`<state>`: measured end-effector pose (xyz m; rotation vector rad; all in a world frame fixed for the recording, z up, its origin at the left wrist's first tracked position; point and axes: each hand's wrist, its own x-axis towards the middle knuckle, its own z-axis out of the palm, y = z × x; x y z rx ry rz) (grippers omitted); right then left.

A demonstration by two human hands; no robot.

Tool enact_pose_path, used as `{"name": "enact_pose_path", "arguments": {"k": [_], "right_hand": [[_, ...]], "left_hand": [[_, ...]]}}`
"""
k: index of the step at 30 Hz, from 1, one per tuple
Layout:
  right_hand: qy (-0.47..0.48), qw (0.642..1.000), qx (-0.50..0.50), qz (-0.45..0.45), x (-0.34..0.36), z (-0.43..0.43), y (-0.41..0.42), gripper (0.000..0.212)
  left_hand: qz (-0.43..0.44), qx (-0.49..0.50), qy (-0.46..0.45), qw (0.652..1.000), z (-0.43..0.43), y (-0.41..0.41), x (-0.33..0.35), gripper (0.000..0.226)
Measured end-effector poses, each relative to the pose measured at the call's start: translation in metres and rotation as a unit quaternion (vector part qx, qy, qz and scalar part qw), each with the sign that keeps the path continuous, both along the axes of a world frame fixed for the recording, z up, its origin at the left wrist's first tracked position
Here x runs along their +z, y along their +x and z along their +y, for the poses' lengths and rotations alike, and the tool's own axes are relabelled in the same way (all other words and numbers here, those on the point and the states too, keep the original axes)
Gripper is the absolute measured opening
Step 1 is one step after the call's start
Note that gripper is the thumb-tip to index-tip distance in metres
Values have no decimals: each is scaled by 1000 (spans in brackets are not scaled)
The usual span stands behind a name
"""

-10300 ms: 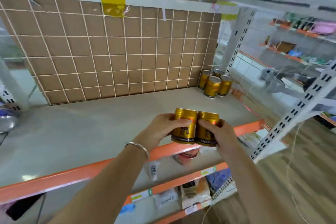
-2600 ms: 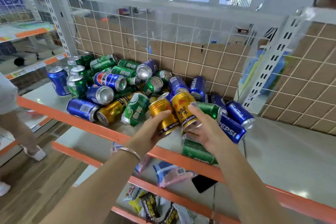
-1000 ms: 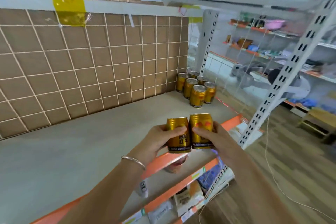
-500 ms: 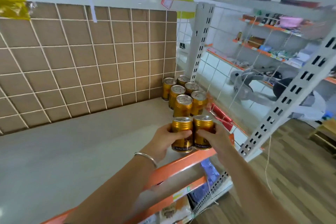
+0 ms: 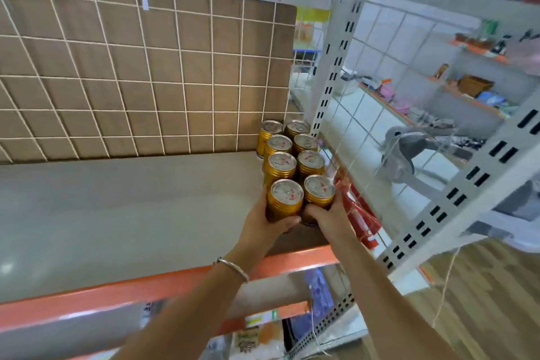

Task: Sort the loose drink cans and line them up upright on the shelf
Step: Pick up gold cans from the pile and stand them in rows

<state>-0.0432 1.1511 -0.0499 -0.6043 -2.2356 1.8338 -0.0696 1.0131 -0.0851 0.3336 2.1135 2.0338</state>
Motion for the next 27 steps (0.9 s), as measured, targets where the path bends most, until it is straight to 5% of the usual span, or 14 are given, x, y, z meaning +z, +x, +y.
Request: {"name": "enact_pose_path", "arguments": {"k": [5, 27], "right_hand": [[23, 999, 15, -38, -5, 7, -6, 91], [104, 992, 24, -69, -18, 21, -10, 96]], "left_hand": [[16, 21, -8, 1000, 8, -1, 3, 74], [24, -1, -49, 999, 19, -2, 0, 86]]}}
